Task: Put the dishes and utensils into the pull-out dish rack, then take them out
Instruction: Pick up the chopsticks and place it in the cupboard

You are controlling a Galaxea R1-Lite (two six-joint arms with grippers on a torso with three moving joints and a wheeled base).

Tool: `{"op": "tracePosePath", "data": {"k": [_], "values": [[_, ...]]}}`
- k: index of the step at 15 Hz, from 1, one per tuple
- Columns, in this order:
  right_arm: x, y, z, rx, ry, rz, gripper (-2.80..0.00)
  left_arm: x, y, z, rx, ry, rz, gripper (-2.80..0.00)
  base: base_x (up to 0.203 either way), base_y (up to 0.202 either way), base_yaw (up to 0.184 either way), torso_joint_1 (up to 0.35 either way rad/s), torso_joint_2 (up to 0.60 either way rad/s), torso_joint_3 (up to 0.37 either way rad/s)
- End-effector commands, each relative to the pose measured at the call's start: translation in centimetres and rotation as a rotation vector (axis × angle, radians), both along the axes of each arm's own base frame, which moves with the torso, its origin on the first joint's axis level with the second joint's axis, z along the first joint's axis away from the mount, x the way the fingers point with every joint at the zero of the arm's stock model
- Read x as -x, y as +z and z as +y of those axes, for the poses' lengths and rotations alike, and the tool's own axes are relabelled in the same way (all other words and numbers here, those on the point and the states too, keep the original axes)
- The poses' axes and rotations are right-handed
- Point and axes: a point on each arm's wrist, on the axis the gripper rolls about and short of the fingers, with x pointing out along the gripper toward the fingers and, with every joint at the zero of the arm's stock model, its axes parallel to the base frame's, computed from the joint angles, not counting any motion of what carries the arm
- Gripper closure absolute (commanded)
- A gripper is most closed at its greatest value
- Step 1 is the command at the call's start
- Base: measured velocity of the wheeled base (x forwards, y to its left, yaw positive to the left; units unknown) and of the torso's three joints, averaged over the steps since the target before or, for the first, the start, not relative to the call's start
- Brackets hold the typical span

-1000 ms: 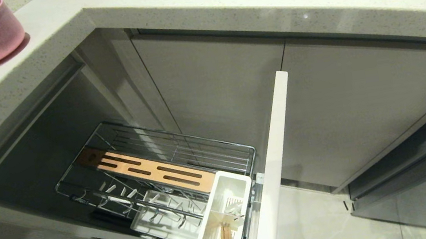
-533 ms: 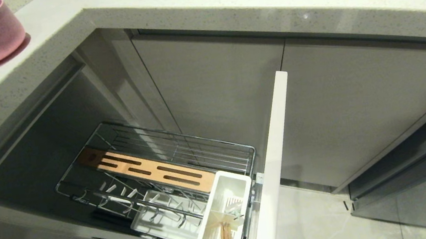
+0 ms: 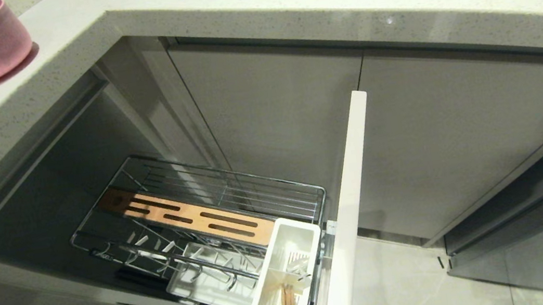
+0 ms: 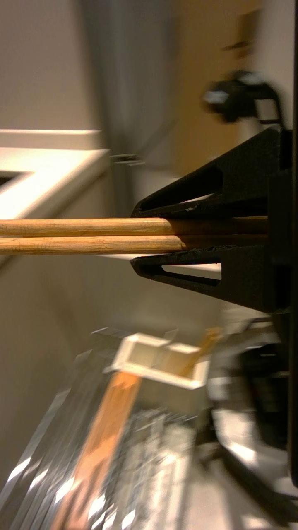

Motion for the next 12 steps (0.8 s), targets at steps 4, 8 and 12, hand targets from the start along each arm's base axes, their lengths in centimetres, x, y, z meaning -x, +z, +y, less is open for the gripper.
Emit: {"op": "tracePosePath", "data": {"k": [4,8,12], "values": [[-0.2,-0.7,0.0,0.000,0.000,0.025,0.00,-3.8,-2.5,-1.0,-0.207,-0.160,0.211,0.00,0.000,0.000,0.000,0.000,0.00,0.000],[-0.2,-0.7,0.0,0.000,0.000,0.025,0.00,-5.5,-5.0,-1.3,-0.500,-0.238,0.383,0.00,0.000,0.000,0.000,0.000,0.00,0.000],[-0.2,-0.7,0.0,0.000,0.000,0.025,0.00,-6.7,-5.6,-2.2,-0.571,-0.341,0.386,0.00,0.000,0.000,0.000,0.000,0.00,0.000]]}}
